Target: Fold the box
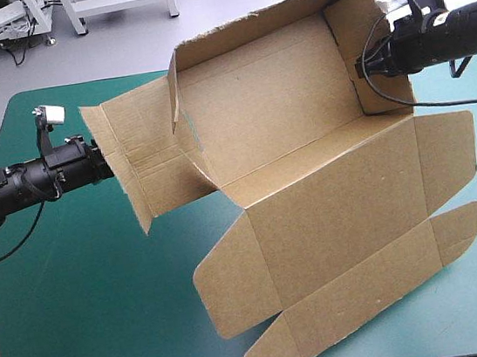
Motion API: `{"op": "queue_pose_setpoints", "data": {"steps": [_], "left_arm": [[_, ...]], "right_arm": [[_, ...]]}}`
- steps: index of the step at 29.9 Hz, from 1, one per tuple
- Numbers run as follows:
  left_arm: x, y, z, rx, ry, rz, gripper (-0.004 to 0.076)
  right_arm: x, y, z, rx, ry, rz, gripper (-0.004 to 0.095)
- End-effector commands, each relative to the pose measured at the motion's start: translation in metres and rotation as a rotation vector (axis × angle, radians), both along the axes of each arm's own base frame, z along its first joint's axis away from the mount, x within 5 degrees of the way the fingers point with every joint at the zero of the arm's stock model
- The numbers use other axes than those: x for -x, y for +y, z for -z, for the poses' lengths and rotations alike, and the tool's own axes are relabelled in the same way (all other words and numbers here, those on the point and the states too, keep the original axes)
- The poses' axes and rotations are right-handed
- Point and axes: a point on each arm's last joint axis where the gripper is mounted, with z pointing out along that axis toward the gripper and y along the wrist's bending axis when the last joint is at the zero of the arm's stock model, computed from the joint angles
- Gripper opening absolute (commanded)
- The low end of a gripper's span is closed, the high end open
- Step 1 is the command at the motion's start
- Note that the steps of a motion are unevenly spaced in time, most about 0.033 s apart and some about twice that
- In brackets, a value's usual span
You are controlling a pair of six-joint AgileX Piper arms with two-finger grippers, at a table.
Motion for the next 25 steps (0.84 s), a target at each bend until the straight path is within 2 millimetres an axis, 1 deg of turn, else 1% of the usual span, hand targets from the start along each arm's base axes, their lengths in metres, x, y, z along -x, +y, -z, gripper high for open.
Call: {"op": "queue_pose_setpoints", "data": {"steps": [1,5,7,10,13,15,18,22,23,25], "left_arm": [[0.013,-0.007,-0.029,0.127,-0.072,0.081,-0.0001],[0.013,-0.008,-0.029,0.148,-0.047,0.076,-0.0001],[0.013,-0.009,-0.032,0.19,-0.043,0.075,-0.0001],[0.014,-0.017,-0.038,0.241,-0.061,0.1,-0.0001],[0.016,-0.029,-0.036,0.217,-0.059,0.149,0.0],[0.018,-0.036,-0.034,0.194,-0.052,0.181,0.0014],[0.019,-0.041,-0.036,0.214,-0.054,0.198,0.0116],[0.019,-0.041,-0.04,0.233,-0.065,0.196,0.0346],[0.019,-0.041,-0.04,0.232,-0.068,0.197,0.0393],[0.019,-0.041,-0.042,0.245,-0.067,0.195,0.0442]], "right_arm": [[0.008,0.002,-0.016,-0.066,-0.048,0.012,-0.002],[-0.001,0.004,-0.015,-0.085,-0.077,0.039,-0.002],[-0.005,0.01,-0.012,-0.088,-0.071,0.028,-0.0018],[-0.012,0.018,-0.006,-0.083,-0.061,0.026,-0.0018],[-0.019,0.025,-0.002,-0.088,-0.066,0.031,-0.0019],[-0.023,0.029,0.001,-0.09,-0.068,0.026,-0.0018],[-0.027,0.032,0.004,-0.098,-0.066,0.036,-0.0018],[-0.033,0.035,0.009,-0.089,-0.066,0.049,-0.0018],[-0.033,0.035,0.009,-0.089,-0.067,0.05,-0.0018],[-0.035,0.039,0.01,-0.092,-0.073,0.052,-0.0018]]}}
